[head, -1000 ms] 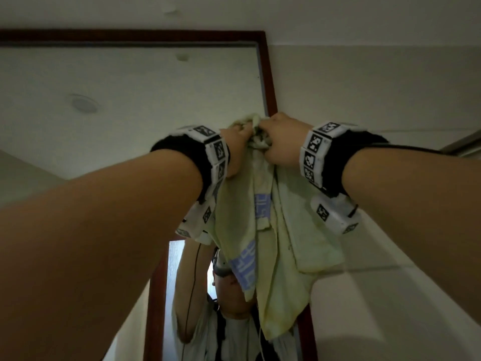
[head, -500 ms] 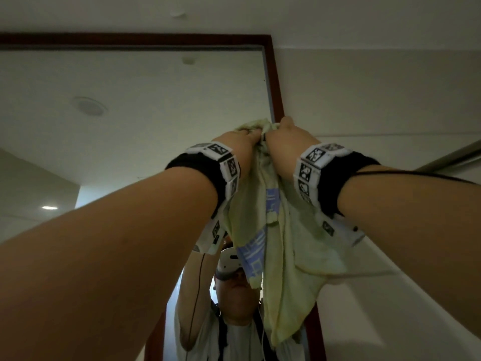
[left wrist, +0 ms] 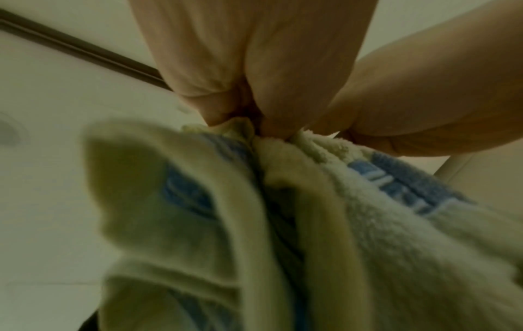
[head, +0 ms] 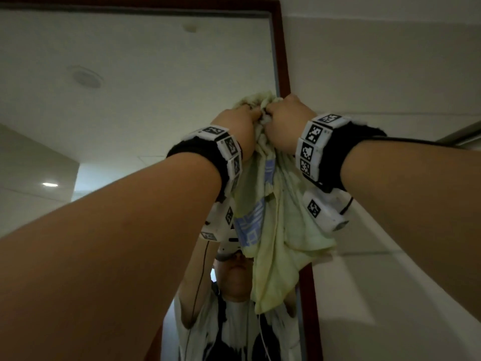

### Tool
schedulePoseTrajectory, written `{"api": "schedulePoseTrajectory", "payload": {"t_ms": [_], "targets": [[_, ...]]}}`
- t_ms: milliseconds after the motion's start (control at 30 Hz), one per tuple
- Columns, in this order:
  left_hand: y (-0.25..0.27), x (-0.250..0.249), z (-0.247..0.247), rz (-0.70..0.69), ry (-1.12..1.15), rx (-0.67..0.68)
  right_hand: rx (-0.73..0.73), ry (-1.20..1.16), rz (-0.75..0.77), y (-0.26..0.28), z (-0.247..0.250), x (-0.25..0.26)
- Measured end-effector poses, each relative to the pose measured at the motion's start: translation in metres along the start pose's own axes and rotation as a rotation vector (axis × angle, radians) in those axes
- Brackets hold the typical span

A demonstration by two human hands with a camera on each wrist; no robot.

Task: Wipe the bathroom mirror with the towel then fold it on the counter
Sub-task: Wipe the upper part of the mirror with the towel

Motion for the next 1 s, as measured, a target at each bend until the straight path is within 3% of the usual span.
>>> {"api": "schedulePoseTrajectory", "payload": {"t_ms": [233,500,700,867,1000], "targets": [[0.029,-0.005,-0.02,-0.007,0.178,-0.006,0.015,0.005,0.016,0.029,-0.014,0.005],[0.09,-0.013,-0.066,-0.018,0.263,0.051,0.053,0.03,0.009,0.106,-0.038,0.026],[0.138,-0.013,-0.087,-0.001,0.381,-0.011,0.143,0.024,-0.008,0.148,-0.057,0.035],[0.173,-0.016,-0.104,-0.026,0.441,-0.042,0.134,-0.087,-0.041,0.186,-0.067,0.042],[0.203,-0.022,-0.118,-0.096,0.343,-0.092,0.061,-0.177,-0.024,0.215,-0.07,0.051]]}}
Point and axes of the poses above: each hand's wrist, its own y-axis away from the middle knuckle, its own z-axis out of the back of the hand, x = y × z, the point moved 10 cm from there along -y, towards the middle knuckle, and after that the axes turned 9 degrees about z, right-handed, at the moved point
